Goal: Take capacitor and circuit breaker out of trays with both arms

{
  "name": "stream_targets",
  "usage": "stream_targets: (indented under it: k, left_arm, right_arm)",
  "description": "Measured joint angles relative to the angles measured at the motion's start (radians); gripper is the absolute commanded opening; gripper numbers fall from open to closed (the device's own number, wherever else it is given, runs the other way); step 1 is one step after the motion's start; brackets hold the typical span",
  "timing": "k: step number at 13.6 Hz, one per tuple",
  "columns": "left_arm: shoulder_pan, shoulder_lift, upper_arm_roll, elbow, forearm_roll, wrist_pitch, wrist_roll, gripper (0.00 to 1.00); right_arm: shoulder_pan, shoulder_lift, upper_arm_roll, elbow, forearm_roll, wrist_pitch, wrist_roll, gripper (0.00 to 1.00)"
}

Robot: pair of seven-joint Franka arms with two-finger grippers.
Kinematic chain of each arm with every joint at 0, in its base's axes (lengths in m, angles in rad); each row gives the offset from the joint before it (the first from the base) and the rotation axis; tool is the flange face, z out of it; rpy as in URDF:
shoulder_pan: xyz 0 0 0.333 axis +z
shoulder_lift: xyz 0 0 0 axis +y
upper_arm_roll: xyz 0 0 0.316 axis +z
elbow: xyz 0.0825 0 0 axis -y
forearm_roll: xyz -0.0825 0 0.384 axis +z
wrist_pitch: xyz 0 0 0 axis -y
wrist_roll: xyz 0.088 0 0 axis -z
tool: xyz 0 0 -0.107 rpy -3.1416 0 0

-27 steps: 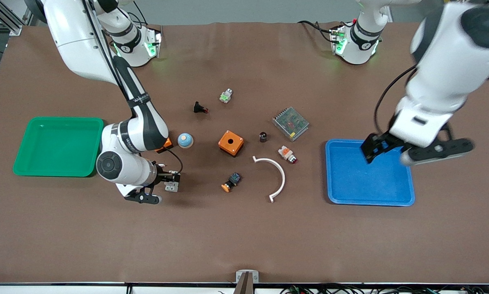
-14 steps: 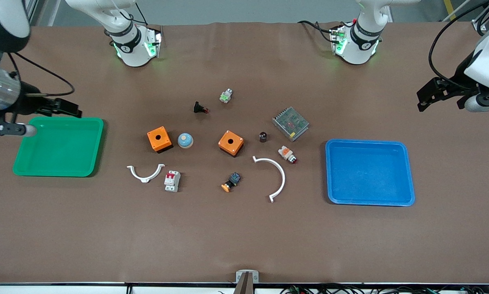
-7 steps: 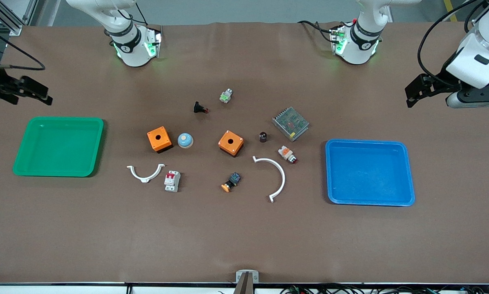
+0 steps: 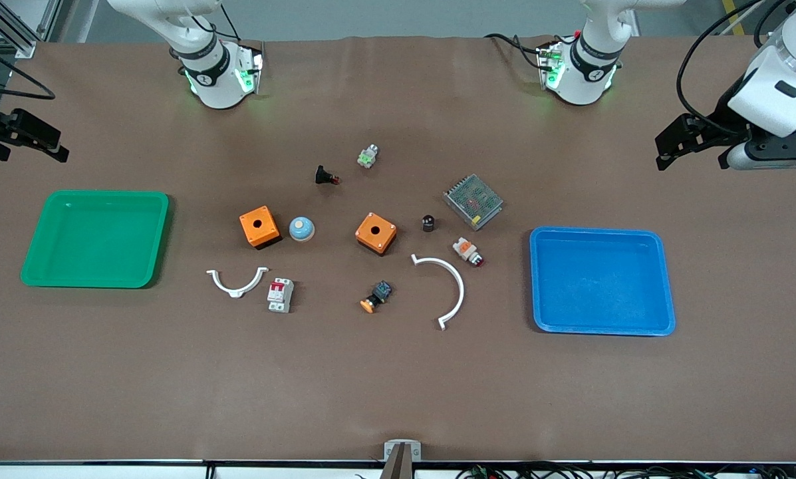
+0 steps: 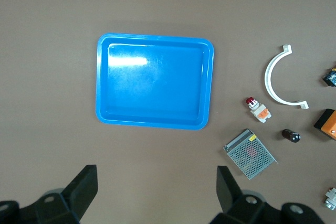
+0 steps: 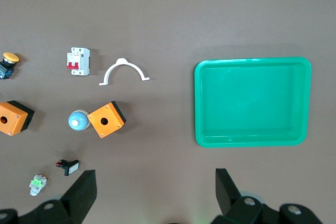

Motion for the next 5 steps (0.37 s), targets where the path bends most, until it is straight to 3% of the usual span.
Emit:
stream_targets:
  k: [5]
  left_arm:
    - [0.007,0.000,0.002,0.016,0.000,-0.020,0.013,1.00]
  right_arm:
    - [0.000,0.005,0.000,0.000,-0.002,0.028,0.000,1.00]
